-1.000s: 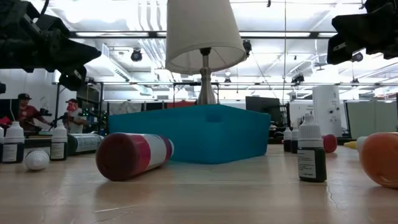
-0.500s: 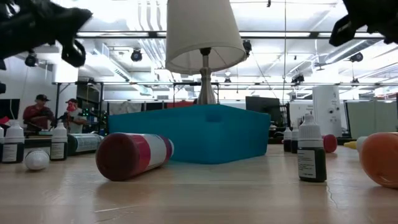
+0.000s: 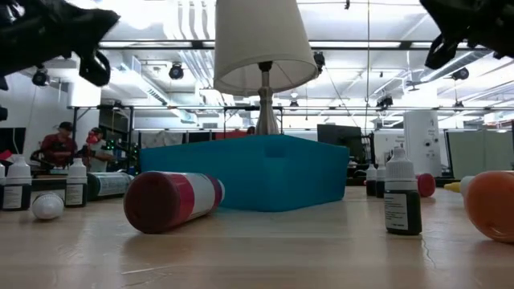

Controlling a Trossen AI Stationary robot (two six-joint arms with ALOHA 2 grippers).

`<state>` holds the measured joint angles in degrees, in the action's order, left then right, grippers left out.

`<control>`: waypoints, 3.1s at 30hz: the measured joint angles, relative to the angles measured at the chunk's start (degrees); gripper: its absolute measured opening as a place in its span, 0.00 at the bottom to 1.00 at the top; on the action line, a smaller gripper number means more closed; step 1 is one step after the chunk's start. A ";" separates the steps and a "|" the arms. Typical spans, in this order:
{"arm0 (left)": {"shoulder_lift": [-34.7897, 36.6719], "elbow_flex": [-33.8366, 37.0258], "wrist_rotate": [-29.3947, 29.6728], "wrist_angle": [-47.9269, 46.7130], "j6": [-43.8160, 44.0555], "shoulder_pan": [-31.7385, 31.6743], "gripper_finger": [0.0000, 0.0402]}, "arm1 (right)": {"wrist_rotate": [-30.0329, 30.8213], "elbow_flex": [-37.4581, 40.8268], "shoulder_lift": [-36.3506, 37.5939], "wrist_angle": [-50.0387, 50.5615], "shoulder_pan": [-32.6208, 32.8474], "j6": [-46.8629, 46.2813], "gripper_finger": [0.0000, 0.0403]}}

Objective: Pick & Place food coloring
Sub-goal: Put the small red food coloring bottle into the blue container

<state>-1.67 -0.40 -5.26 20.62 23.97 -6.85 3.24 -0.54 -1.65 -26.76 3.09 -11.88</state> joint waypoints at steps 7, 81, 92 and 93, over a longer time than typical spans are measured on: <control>0.00 0.00 0.00 -11.05 -7.03 -0.02 0.00 | -0.06 0.00 -0.02 9.29 0.00 0.02 0.02; -0.98 0.00 2.58 -20.18 -13.46 -0.02 0.00 | 8.93 -23.48 -8.87 7.27 -0.02 -2.56 0.02; -1.01 0.00 2.57 -20.18 -13.46 -0.02 0.00 | 8.77 -44.68 -24.64 21.01 0.00 3.38 0.02; -1.01 0.00 2.56 -20.17 -13.48 -0.02 0.00 | 8.75 -46.34 -25.88 22.24 0.00 3.51 0.02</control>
<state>-2.68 -0.40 -2.70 0.45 10.48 -6.87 11.99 -46.88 -27.53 -4.53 3.09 -8.37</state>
